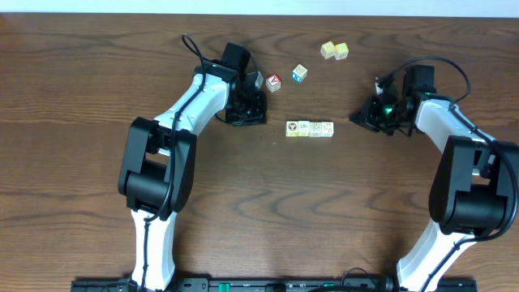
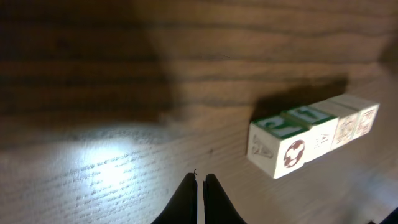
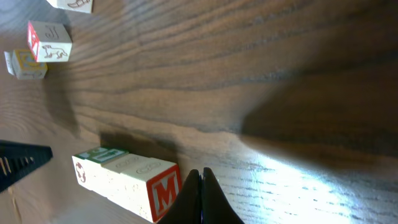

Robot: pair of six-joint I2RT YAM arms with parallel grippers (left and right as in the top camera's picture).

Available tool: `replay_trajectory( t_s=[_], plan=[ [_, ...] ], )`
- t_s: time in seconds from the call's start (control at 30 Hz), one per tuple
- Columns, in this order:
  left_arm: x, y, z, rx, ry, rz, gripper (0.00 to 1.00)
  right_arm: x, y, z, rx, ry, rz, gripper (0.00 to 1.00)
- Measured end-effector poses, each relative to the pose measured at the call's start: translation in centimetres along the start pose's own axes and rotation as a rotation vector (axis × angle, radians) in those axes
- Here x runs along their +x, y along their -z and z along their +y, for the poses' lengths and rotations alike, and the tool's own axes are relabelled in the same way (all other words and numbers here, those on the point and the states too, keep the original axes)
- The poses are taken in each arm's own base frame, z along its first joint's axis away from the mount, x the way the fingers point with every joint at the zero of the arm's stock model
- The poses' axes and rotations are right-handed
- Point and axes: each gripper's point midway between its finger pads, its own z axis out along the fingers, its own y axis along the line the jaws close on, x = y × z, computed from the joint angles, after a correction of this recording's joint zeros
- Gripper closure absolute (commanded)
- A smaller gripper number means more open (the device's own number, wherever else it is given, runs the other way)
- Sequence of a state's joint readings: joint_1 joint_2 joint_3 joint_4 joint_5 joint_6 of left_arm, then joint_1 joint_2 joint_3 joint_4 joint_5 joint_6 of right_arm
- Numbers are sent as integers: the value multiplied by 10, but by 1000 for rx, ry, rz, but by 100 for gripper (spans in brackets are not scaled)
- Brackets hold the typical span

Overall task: Lift 4 blocks
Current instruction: 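Lower both grippers to the row's ends, left at 'J', right at '8'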

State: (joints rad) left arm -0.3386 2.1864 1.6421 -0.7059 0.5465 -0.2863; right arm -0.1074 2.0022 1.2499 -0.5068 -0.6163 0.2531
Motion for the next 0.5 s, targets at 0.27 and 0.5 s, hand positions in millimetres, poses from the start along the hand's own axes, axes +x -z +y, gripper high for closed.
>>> replay_trajectory(
  t_s=[0.27, 0.5],
  plan=[
    [-5, 0, 2, -14, -9, -23, 93, 3, 0, -1, 4, -6, 9, 99],
    [-11, 1, 15, -93, -1, -55, 93, 10, -5, 5, 10, 5, 35, 99]
  ],
)
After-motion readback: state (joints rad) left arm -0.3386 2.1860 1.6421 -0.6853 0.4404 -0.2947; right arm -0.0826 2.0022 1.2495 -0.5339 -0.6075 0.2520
